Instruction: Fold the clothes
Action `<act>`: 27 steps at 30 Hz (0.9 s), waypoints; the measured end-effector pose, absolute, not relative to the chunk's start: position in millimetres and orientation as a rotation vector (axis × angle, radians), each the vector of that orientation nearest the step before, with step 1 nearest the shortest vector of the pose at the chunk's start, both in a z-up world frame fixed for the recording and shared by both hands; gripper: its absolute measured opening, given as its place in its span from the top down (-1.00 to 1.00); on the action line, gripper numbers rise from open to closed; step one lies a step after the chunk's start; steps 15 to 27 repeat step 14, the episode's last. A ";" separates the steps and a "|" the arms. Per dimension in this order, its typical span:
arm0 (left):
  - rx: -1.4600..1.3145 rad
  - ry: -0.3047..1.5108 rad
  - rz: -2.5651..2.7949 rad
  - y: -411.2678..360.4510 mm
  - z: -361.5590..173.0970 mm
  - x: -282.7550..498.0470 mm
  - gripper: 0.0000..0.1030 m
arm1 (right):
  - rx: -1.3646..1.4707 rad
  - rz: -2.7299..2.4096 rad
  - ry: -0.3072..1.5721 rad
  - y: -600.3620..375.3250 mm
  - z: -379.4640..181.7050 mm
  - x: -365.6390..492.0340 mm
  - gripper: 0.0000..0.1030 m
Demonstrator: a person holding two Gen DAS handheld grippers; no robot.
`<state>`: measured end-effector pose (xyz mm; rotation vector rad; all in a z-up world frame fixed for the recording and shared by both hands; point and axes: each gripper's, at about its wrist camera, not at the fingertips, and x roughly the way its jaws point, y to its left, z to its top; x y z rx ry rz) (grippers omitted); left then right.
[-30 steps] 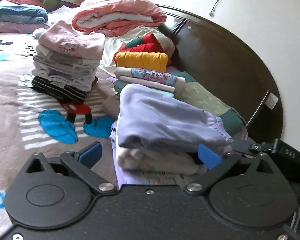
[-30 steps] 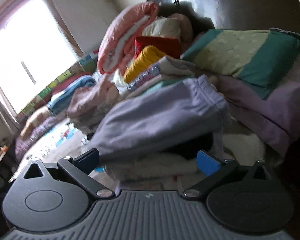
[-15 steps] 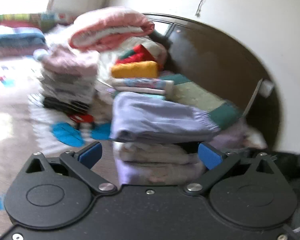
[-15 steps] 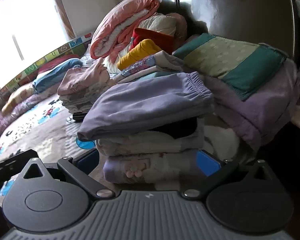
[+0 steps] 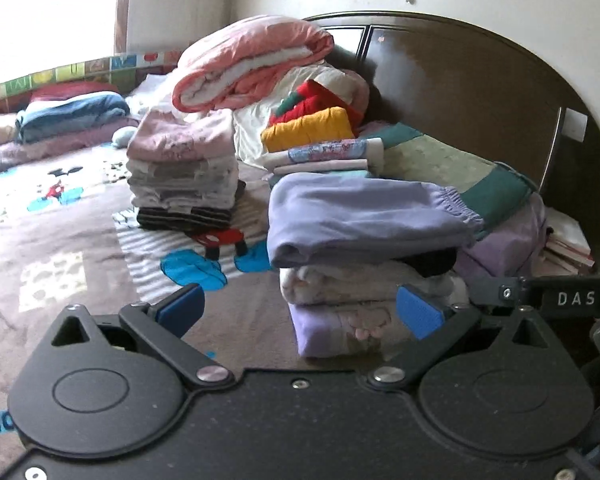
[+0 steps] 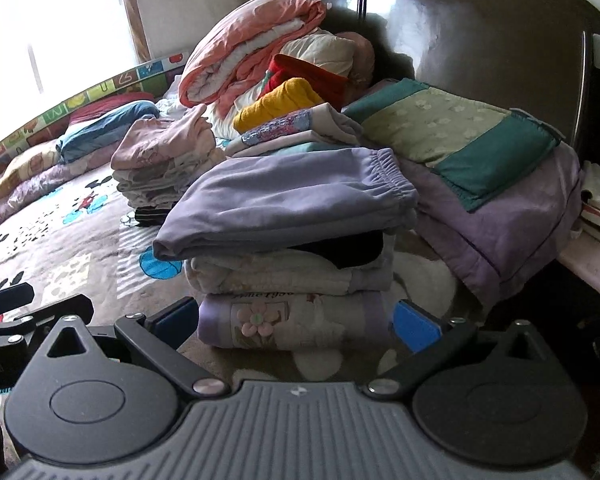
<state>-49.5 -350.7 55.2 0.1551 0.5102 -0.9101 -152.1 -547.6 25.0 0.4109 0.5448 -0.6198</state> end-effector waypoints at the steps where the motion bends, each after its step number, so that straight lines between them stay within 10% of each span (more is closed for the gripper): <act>1: 0.153 0.508 -0.913 -350.3 55.9 -50.4 -1.00 | 0.406 -0.621 0.545 -546.4 25.7 -152.3 -1.00; 27: 0.118 0.488 -0.935 -342.6 60.5 -56.6 -1.00 | 0.385 -0.620 0.532 -538.1 35.4 -155.7 -1.00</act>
